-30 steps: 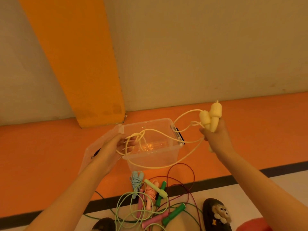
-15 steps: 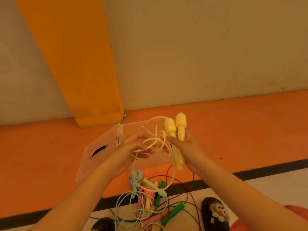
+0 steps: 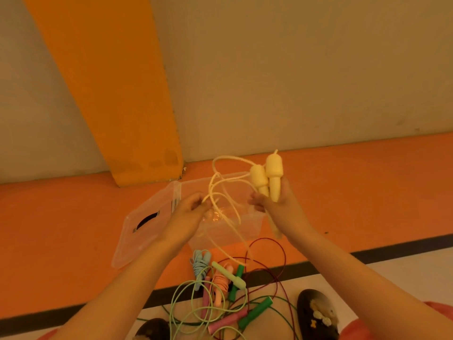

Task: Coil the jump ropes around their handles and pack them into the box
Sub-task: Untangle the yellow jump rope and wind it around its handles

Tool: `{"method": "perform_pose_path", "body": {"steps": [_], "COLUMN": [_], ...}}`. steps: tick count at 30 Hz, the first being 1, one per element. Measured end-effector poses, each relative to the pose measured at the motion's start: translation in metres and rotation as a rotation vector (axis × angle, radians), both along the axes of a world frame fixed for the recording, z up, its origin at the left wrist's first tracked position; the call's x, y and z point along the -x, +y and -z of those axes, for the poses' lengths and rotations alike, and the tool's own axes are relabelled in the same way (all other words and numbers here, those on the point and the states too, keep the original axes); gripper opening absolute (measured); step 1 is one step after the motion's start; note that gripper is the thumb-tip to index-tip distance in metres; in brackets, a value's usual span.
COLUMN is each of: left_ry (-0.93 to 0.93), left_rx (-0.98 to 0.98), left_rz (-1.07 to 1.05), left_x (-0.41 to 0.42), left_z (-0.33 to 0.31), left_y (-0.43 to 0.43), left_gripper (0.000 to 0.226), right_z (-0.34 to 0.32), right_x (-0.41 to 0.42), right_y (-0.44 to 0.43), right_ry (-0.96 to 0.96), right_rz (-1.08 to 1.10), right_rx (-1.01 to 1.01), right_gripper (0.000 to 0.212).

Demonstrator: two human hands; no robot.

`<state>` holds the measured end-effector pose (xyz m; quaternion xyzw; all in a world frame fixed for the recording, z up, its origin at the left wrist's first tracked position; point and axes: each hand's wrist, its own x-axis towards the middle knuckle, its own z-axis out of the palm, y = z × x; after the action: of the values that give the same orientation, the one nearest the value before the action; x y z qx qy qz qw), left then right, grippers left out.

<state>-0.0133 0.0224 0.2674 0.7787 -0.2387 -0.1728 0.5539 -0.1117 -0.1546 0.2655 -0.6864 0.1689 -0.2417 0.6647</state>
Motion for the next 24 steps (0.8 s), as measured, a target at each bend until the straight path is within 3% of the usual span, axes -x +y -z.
{"method": "perform_pose_path", "body": {"steps": [7,10,15,19,22,24], "left_ry": [0.139,0.193,0.147,0.420,0.375,0.297], "left_rx": [0.034,0.074,-0.054,0.164,0.064,-0.080], "left_rz": [-0.093,-0.062,-0.121,-0.048,-0.082,-0.114], "left_x": [-0.015,-0.014,-0.020,-0.025,-0.030,-0.032], "left_z": [0.005,0.008,0.006,-0.006,-0.002,0.002], "left_y": [0.026,0.029,0.032,0.038,0.042,0.044], "left_gripper": [0.038,0.029,0.039,0.032,0.016,0.018], "right_z": [0.001,0.008,0.011,0.007,0.006,0.006], "right_x": [0.009,0.010,0.011,0.011,0.011,0.011], "right_y": [-0.031,-0.029,-0.028,-0.036,-0.040,-0.040], "right_ry": [-0.002,0.025,0.060,0.065,0.057,0.049], "right_rz": [0.176,0.139,0.193,0.276,0.289,0.283], "right_rx": [0.035,0.027,0.068,0.075,0.072,0.067], "right_gripper": [0.041,0.041,0.041,0.033,0.030,0.029]}}
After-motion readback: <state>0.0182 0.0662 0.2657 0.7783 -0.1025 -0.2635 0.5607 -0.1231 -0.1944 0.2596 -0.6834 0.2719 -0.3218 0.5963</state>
